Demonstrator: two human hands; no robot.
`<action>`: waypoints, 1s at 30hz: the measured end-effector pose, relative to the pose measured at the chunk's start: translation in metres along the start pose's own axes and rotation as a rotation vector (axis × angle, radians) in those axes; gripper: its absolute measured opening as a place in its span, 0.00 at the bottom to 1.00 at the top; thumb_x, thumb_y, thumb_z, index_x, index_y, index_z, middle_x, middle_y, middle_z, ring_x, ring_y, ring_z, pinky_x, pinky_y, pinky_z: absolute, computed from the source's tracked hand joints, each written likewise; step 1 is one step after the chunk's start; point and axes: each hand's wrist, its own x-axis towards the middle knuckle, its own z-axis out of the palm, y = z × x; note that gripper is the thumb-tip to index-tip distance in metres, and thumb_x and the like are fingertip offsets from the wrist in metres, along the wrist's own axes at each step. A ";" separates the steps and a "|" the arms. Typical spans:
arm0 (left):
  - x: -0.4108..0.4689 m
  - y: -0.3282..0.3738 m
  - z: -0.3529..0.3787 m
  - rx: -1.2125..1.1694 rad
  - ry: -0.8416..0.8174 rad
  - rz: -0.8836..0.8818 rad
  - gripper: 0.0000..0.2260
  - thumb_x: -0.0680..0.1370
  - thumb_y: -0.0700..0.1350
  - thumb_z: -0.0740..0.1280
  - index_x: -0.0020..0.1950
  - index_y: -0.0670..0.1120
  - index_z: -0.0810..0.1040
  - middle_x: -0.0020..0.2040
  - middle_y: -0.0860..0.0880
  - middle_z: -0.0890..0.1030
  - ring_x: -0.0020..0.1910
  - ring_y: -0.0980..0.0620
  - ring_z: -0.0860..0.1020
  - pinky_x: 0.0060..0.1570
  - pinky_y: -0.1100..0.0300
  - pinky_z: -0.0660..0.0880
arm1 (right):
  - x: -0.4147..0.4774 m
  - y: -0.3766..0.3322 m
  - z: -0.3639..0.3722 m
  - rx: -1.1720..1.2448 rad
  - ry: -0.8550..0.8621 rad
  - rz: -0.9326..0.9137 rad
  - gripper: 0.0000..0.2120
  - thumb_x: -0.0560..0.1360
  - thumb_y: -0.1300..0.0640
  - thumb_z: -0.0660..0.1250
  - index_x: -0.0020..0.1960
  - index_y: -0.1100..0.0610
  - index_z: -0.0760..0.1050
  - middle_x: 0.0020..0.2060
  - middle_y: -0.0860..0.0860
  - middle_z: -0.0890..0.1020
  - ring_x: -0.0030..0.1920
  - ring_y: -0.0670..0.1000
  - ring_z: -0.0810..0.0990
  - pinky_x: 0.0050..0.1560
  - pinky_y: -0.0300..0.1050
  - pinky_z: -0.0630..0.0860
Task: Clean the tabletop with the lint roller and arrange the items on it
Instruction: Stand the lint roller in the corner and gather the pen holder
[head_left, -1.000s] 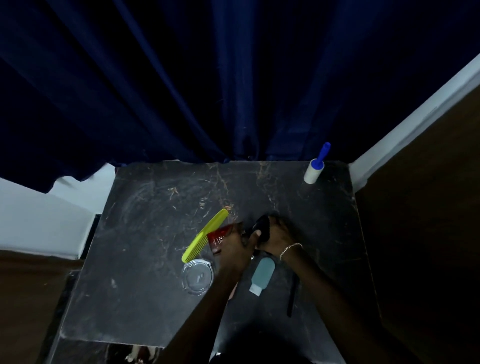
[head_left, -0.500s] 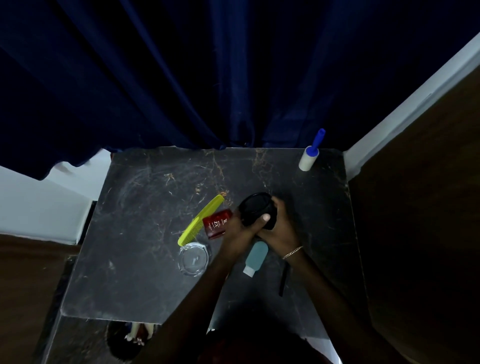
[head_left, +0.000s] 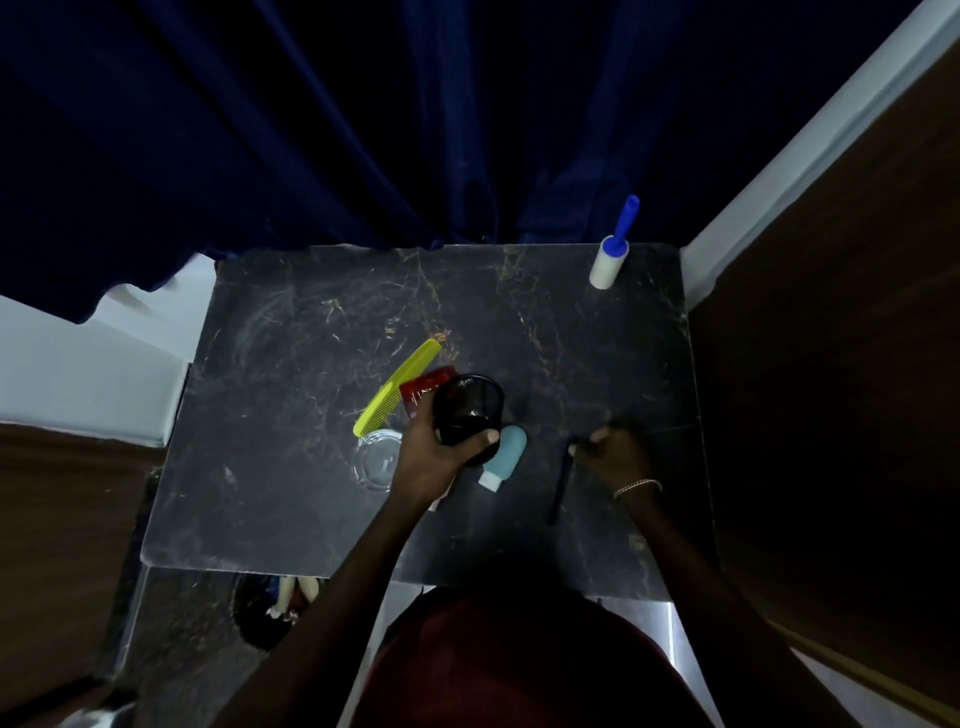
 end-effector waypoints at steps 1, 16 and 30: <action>-0.005 -0.004 -0.001 0.020 -0.007 -0.004 0.34 0.64 0.61 0.82 0.66 0.70 0.71 0.59 0.62 0.84 0.60 0.65 0.81 0.54 0.72 0.76 | -0.001 0.005 0.004 -0.045 -0.029 0.037 0.11 0.69 0.60 0.78 0.39 0.58 0.76 0.42 0.57 0.81 0.46 0.54 0.81 0.46 0.42 0.71; -0.056 -0.022 -0.013 0.143 0.022 -0.024 0.34 0.64 0.63 0.82 0.66 0.64 0.72 0.60 0.67 0.81 0.60 0.68 0.78 0.51 0.74 0.75 | -0.011 0.003 0.045 -0.408 0.086 -0.060 0.13 0.74 0.54 0.68 0.55 0.61 0.77 0.54 0.60 0.83 0.56 0.62 0.82 0.55 0.49 0.77; -0.069 -0.026 -0.009 0.159 0.055 -0.010 0.36 0.66 0.57 0.84 0.69 0.58 0.71 0.63 0.60 0.80 0.62 0.63 0.79 0.60 0.60 0.78 | -0.037 -0.098 0.004 0.510 -0.057 -0.661 0.37 0.71 0.58 0.74 0.73 0.37 0.63 0.39 0.49 0.82 0.45 0.51 0.85 0.49 0.53 0.84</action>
